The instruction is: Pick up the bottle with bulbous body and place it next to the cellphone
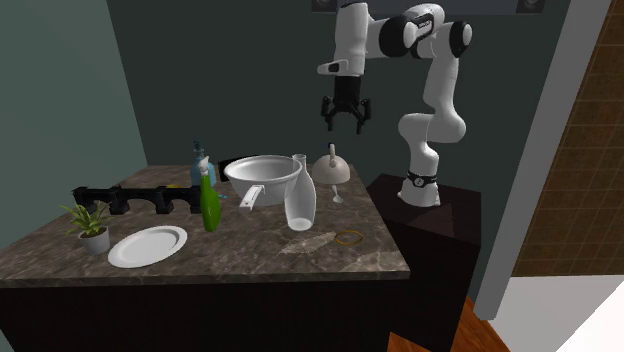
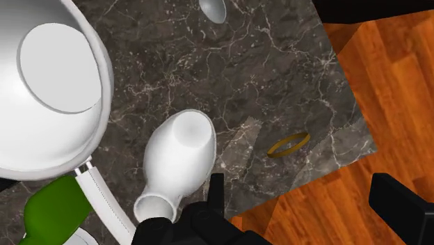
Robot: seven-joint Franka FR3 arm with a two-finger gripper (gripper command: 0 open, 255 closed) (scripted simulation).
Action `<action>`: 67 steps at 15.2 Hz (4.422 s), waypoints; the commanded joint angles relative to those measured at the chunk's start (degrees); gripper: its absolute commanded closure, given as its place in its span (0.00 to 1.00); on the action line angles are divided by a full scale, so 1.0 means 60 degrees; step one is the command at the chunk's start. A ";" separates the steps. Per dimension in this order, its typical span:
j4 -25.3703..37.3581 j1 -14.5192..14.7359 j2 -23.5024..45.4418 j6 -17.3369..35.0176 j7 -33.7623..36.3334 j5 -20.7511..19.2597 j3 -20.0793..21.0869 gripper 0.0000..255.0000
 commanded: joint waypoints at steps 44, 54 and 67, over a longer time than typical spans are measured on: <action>0.2812 -0.0534 0.4089 0.0993 -0.2257 0.1675 -0.1229 1.00; 0.3882 -0.0529 0.3900 -0.0244 -0.2150 0.1554 -0.1245 1.00; 0.5681 -0.0587 0.4009 -0.1945 -0.2127 0.1585 -0.1281 1.00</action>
